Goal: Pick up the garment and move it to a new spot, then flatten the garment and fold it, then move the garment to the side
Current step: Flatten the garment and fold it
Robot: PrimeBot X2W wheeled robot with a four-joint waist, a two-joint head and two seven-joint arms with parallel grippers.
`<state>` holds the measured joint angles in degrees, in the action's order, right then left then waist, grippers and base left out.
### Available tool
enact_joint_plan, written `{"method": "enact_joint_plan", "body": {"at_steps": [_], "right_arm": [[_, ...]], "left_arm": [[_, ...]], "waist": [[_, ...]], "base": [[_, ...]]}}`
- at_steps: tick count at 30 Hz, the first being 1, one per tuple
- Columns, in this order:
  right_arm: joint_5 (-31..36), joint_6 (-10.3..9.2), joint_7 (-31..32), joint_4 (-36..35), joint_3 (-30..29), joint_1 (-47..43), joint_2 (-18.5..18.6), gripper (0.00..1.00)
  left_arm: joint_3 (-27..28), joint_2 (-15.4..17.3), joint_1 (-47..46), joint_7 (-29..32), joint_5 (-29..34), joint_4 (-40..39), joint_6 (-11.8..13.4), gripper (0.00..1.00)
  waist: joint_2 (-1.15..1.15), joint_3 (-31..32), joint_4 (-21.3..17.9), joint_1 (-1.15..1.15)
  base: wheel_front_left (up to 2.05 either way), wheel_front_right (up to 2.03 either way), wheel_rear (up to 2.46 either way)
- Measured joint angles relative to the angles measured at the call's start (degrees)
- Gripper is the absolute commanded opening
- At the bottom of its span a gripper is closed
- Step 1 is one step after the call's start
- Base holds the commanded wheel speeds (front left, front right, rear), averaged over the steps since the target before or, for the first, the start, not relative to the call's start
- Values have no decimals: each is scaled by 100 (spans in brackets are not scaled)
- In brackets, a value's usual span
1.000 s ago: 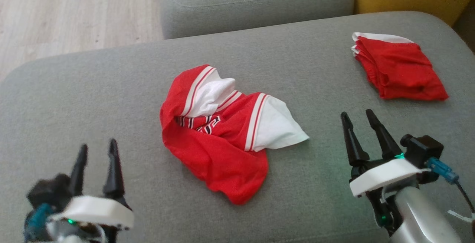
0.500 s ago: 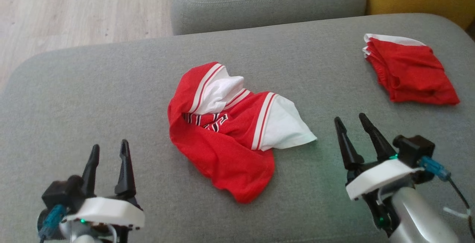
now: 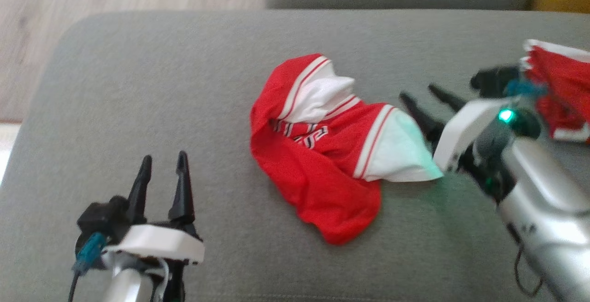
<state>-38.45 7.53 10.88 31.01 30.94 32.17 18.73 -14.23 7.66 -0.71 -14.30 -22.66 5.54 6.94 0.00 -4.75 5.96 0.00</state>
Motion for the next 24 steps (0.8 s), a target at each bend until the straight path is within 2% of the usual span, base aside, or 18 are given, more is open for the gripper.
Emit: {"method": "enact_joint_plan", "body": {"at_steps": [5, 10, 13, 15, 17, 18, 24], "right_arm": [[-651, 0, 980, 664, 133, 730, 151, 100], [-854, 0, 1948, 1627, 203, 964, 177, 100], [-900, 0, 2196, 1958, 268, 964, 172, 100], [-1001, 0, 2218, 1998, 270, 967, 169, 80], [-1015, 0, 2130, 2045, 300, 966, 127, 20], [-1014, 0, 2039, 2073, 343, 963, 112, 0], [-984, 0, 1009, 2102, 391, 1004, -2, 0]], "left_arm": [[-20, -181, -291, 0, 131, 110, -146, 100], [32, -274, -354, 0, 196, 218, -219, 100], [41, -298, -353, 0, 245, 252, -298, 100], [70, -324, -352, 0, 249, 255, -304, 100], [163, -343, -337, 0, 249, 270, -339, 100], [207, -345, -335, 0, 252, 288, -342, 100], [307, -371, -314, 0, 375, 333, -400, 100]], "waist": [[0, -269, 433, 1], [0, -432, 871, 1], [0, -467, 1085, 1], [0, -458, 1188, 0], [0, -423, 1229, 0], [0, -400, 1228, 0], [0, -301, 1044, 0]], "base": [[0, 0, 0], [0, 0, 0], [0, 0, 0], [0, 0, 0], [0, 0, 0], [0, 0, 0], [0, 0, 0]]}}
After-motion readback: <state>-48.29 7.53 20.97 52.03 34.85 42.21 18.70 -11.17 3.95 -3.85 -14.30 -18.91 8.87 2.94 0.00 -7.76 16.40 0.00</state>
